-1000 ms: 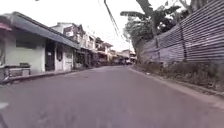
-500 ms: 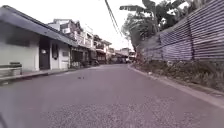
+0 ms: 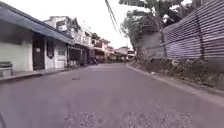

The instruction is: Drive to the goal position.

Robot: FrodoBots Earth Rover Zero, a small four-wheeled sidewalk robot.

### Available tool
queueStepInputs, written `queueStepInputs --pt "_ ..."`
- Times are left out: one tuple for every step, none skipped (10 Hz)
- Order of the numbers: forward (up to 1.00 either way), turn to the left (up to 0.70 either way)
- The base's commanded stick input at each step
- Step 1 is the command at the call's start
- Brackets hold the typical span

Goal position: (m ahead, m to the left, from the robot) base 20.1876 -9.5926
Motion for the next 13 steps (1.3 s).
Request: queueStepInputs --pt "1.0 0.0" --pt "1.0 0.0" --pt "1.0 0.0" --pt "1.0 0.0" --pt "1.0 0.0" --pt "1.0 0.0" --pt "1.0 0.0" --pt "1.0 0.0" --pt "1.0 0.0" --pt "1.0 0.0" --pt "1.0 0.0" --pt "1.0 0.0" --pt "1.0 0.0"
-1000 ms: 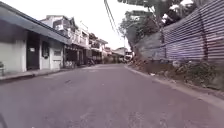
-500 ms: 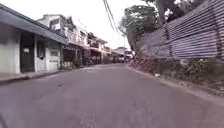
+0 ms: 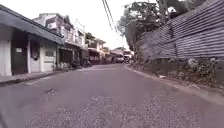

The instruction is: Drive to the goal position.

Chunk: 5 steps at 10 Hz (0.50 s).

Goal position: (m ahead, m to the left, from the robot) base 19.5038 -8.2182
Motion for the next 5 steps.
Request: queueStepInputs --pt "1.0 -0.12" --pt "1.0 -0.32" --pt "1.0 -0.15" --pt "1.0 0.0" --pt "1.0 0.0"
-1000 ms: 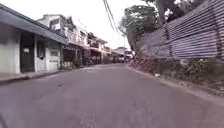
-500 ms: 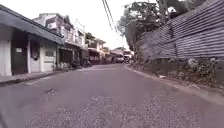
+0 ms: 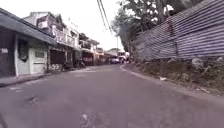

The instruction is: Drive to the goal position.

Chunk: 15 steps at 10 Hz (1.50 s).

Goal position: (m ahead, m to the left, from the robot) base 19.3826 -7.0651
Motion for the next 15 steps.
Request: queueStepInputs --pt "1.0 0.0" --pt "1.0 0.0" --pt "1.0 0.0" --pt "1.0 0.0" --pt "1.0 0.0" --pt "1.0 0.0" --pt "1.0 0.0" --pt "1.0 0.07" --pt "1.0 0.38" --pt "1.0 0.4" --pt "1.0 0.0" --pt "1.0 0.0" --pt "1.0 0.0" --pt "1.0 0.0" --pt "1.0 0.01"
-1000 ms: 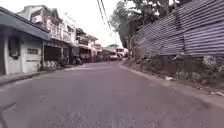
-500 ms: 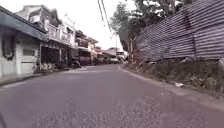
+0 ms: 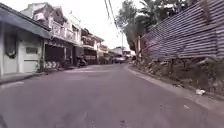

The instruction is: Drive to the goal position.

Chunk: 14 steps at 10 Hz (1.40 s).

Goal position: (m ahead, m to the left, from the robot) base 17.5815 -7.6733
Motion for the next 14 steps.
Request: queueStepInputs --pt "1.0 0.02" --pt "1.0 0.28" --pt "1.0 0.29" --pt "1.0 0.0" --pt "1.0 0.0" --pt "1.0 0.0" --pt "1.0 0.0" --pt "1.0 0.0" --pt "1.0 0.0" --pt "1.0 0.0" --pt "0.96 0.0" --pt "0.85 0.0" --pt "0.85 0.0" --pt "0.85 0.0"
